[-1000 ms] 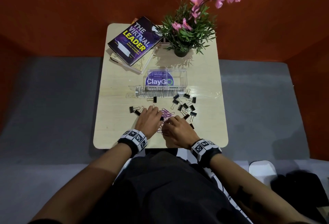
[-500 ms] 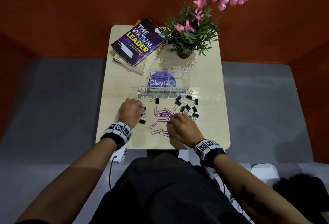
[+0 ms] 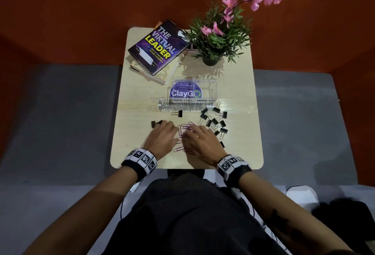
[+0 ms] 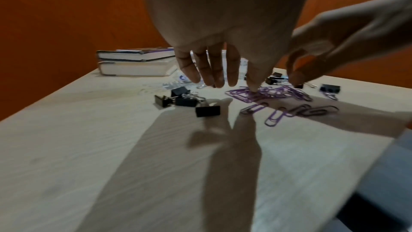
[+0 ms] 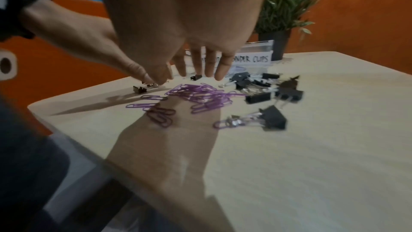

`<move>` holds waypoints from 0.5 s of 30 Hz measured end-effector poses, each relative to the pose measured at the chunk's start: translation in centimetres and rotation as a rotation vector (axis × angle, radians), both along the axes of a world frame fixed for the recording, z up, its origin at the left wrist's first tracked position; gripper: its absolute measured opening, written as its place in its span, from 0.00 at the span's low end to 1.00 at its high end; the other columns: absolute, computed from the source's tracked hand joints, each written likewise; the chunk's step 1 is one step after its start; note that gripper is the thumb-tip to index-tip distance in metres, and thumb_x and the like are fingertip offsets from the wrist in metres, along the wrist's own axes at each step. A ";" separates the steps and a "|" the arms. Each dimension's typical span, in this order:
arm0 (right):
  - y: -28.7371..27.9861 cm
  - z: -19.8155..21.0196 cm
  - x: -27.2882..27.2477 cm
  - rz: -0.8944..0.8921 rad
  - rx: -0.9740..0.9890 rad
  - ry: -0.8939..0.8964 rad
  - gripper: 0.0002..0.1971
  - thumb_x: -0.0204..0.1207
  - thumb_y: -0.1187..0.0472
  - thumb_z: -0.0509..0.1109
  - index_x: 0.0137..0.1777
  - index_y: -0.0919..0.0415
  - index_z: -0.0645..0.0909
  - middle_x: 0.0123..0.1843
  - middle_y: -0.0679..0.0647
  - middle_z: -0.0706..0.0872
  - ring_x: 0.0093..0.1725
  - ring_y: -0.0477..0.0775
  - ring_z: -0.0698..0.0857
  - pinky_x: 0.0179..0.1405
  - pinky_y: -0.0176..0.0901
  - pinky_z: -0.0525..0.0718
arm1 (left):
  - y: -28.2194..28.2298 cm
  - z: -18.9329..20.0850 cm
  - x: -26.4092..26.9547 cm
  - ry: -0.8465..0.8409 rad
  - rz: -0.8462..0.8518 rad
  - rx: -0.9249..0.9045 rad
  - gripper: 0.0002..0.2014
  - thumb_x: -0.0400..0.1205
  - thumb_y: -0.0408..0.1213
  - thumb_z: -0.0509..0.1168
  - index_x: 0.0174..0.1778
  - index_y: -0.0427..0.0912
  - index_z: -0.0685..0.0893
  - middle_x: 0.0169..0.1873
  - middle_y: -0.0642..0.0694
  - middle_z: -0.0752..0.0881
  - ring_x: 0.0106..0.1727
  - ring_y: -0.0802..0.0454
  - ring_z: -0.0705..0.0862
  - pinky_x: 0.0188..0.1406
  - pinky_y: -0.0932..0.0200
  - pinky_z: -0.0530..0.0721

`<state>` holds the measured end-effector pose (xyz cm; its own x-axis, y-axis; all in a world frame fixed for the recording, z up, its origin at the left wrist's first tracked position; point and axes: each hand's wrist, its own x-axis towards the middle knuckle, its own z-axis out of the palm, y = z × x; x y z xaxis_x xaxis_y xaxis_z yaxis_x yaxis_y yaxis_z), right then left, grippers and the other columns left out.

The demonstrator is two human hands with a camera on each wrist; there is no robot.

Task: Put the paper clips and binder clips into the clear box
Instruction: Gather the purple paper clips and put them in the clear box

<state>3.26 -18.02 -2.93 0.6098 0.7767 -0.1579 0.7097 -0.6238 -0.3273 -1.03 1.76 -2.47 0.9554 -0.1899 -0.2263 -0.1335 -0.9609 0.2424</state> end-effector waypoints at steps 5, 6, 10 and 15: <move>-3.2 -0.1 -0.4 -0.261 -0.031 0.141 0.47 0.60 0.40 0.81 0.74 0.63 0.67 0.64 0.64 0.75 0.59 0.64 0.76 0.56 0.55 0.81 | -1.4 -0.1 -0.3 0.192 -0.063 0.006 0.46 0.72 0.52 0.75 0.79 0.37 0.60 0.71 0.38 0.70 0.65 0.40 0.74 0.58 0.48 0.78; -3.1 -0.1 -0.3 -0.252 -0.049 0.159 0.48 0.59 0.41 0.82 0.74 0.64 0.67 0.64 0.64 0.76 0.58 0.64 0.76 0.56 0.55 0.82 | -1.6 -0.2 -0.2 0.197 -0.044 0.002 0.47 0.71 0.51 0.76 0.80 0.37 0.58 0.72 0.38 0.70 0.65 0.40 0.74 0.58 0.48 0.78; -1.2 -0.1 -0.6 -0.190 -0.010 0.157 0.30 0.67 0.54 0.79 0.66 0.66 0.74 0.58 0.64 0.77 0.53 0.64 0.77 0.46 0.58 0.83 | -2.2 -0.5 0.2 0.201 0.006 -0.044 0.40 0.73 0.43 0.76 0.77 0.39 0.63 0.69 0.40 0.70 0.64 0.40 0.74 0.51 0.48 0.81; -0.4 0.1 -0.7 -0.227 0.056 0.160 0.32 0.67 0.55 0.79 0.69 0.62 0.72 0.62 0.64 0.75 0.54 0.64 0.77 0.35 0.49 0.81 | -2.1 -0.1 0.4 0.181 0.095 -0.108 0.40 0.73 0.47 0.75 0.77 0.42 0.63 0.67 0.42 0.69 0.62 0.41 0.76 0.43 0.48 0.82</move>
<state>2.53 -18.39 -2.85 0.7402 0.6331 -0.2265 0.4904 -0.7388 -0.4622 -0.59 -0.37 -2.55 0.9157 -0.1335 -0.3790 0.0112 -0.9344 0.3561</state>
